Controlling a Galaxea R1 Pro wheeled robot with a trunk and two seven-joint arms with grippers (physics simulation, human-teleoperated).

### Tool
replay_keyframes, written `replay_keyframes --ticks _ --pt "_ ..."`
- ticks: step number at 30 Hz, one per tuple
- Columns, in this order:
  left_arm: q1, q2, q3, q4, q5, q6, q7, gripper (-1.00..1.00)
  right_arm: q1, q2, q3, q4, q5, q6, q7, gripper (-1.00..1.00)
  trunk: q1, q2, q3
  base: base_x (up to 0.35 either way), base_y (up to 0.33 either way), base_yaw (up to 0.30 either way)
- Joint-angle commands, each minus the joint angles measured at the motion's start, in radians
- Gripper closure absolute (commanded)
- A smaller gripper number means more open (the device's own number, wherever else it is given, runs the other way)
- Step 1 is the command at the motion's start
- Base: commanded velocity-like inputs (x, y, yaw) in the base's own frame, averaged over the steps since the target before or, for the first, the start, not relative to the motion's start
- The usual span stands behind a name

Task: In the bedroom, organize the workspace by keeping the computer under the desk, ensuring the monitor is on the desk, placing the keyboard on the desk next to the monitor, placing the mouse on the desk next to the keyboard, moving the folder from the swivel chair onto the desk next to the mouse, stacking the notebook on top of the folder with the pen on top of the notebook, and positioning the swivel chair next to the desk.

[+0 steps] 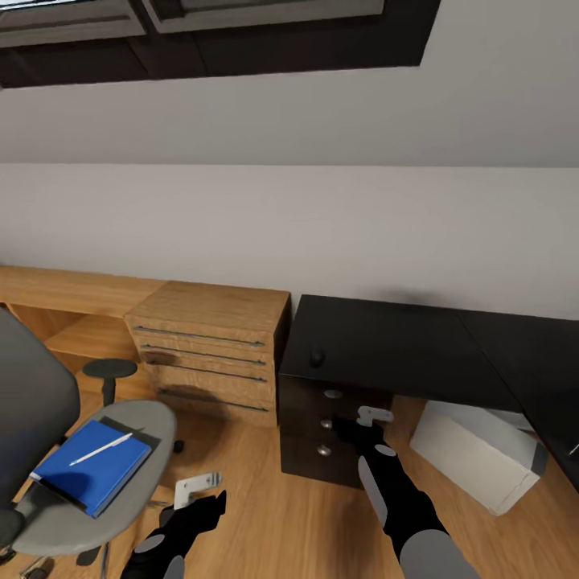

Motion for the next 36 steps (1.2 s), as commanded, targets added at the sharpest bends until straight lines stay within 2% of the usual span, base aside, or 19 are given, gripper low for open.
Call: replay_keyframes --ticks 1,11,12,14,36 --pt "-0.001 0.000 -0.002 -0.001 0.010 0.003 0.009 -1.00 0.000 0.001 -0.002 -0.002 -0.001 0.006 -0.002 -1.00 0.000 -0.001 -0.001 0.000 0.000 0.248" --pt "-0.001 0.000 -0.010 0.000 0.009 0.003 0.009 -1.00 0.000 0.001 0.006 -0.001 0.000 0.003 -0.001 -1.00 0.000 -0.001 -0.001 0.247 0.000 0.036" --pt "-0.001 0.000 -0.026 0.000 0.009 0.003 0.010 -1.00 0.000 0.001 0.034 -0.001 0.004 0.002 -0.003 -1.00 0.000 -0.001 -0.001 0.321 0.000 0.000" --pt "-0.001 0.000 -0.027 0.000 0.009 0.002 0.010 -1.00 0.000 0.001 0.041 0.001 0.006 0.001 -0.003 -1.00 0.000 -0.001 -0.001 0.321 0.000 0.000" --pt "-0.001 0.000 -0.027 -0.003 0.009 0.001 0.009 -1.00 0.000 0.001 0.051 0.004 0.006 0.003 -0.002 -1.00 0.000 -0.001 -0.001 0.320 0.008 0.000"
